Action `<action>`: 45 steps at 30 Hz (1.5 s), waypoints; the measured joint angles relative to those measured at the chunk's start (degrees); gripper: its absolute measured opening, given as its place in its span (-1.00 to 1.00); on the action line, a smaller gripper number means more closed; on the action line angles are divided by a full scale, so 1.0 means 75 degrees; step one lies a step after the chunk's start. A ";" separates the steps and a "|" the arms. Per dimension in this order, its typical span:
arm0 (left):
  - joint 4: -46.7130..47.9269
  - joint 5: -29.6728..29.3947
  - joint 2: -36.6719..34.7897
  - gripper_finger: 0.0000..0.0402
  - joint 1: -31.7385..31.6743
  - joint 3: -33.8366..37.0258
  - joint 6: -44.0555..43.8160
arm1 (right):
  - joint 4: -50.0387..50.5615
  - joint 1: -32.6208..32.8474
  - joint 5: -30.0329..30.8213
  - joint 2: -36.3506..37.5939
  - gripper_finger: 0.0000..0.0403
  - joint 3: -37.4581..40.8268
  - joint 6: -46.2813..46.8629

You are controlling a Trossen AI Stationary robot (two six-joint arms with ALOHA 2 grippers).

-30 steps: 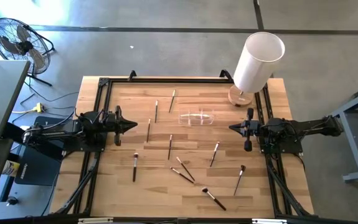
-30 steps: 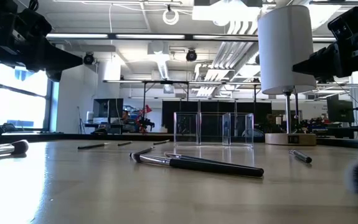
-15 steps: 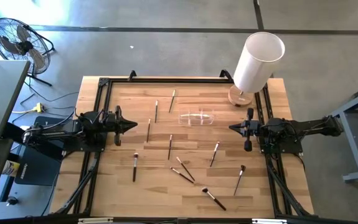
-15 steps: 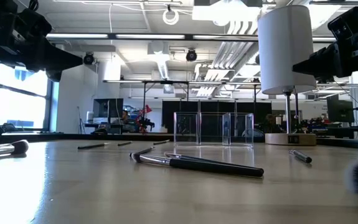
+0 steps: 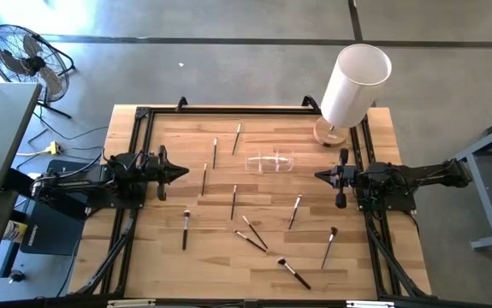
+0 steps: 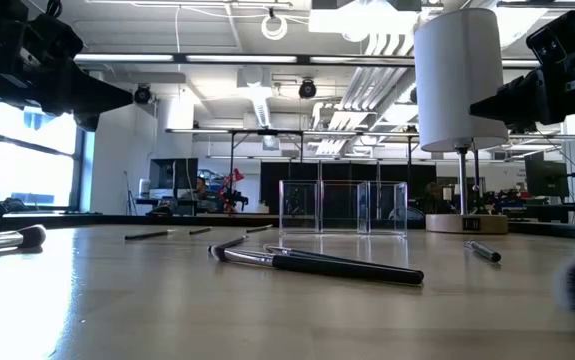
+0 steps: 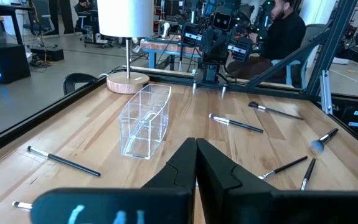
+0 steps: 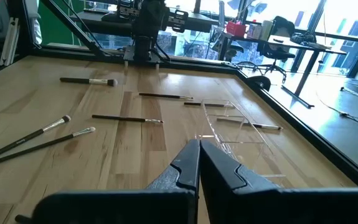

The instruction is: Put items in baskets/containers

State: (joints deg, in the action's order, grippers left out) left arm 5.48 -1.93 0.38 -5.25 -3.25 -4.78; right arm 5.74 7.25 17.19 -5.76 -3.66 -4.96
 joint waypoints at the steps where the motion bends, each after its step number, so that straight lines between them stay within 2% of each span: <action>1: 0.0000 0.0000 0.0000 -0.99 -0.0001 0.0002 0.0000 | 0.0000 0.0000 -0.0009 0.0000 -0.97 0.0000 0.0047; 5: 0.0001 -0.0001 0.0003 -0.99 -0.0001 0.0000 -0.0002 | 0.0000 0.0000 -0.0350 0.0000 -0.96 0.0000 0.0582; 10: 0.0000 0.0000 0.0003 -0.99 0.0000 0.0000 -0.0001 | -0.0066 0.0003 -0.0140 0.0000 -0.96 0.0000 0.0752; 14: 0.0000 -0.0001 0.0001 -0.99 0.0000 0.0000 -0.0002 | -0.0114 0.0002 -0.0285 0.0000 -0.97 0.0000 0.2116; 16: 0.0000 0.0002 0.0003 -0.99 -0.0001 0.0003 0.0000 | -0.0560 0.0004 -0.0619 -0.0011 -0.99 0.0002 0.2954; 19: 0.0000 0.0002 0.0000 -0.99 0.0000 0.0001 0.0000 | -0.1777 0.0166 -0.0923 -0.0236 -0.99 -0.0035 0.3582; 23: 0.0000 -0.0001 0.0002 -0.99 0.0000 0.0000 0.0000 | -0.1962 0.0569 0.0248 -0.1159 -1.00 -0.0852 0.2760; 27: 0.0000 0.0002 0.0003 -0.99 -0.0001 0.0000 -0.0003 | -0.1736 0.0900 0.1458 -0.2899 -1.00 -0.2182 0.1815; 30: 0.0000 0.0002 0.0001 -0.99 -0.0001 0.0002 0.0000 | -0.1153 0.1039 0.2280 -0.4451 -1.00 -0.3441 0.1742; 35: 0.0000 -0.0001 0.0003 -0.99 0.0002 0.0000 -0.0003 | 0.1158 0.1031 0.3440 -0.6948 -1.00 -0.5815 0.3634; 37: 0.0000 0.0000 0.0000 -0.99 0.0002 0.0000 -0.0001 | 0.2465 0.0968 0.3573 -0.7787 -1.00 -0.6772 0.4822; 41: 0.0000 0.0001 0.0001 -0.99 0.0000 0.0000 -0.0002 | 0.5364 0.0795 0.3365 -0.9294 -1.00 -0.8422 0.8062; 45: 0.0000 0.0001 0.0003 -0.99 0.0000 0.0000 0.0000 | 0.7352 0.0772 0.2794 -1.0303 -1.00 -0.9290 1.0943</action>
State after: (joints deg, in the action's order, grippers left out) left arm 5.48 -1.92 0.40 -5.25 -3.25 -4.78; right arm 60.88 13.03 38.15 -83.03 -73.33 77.11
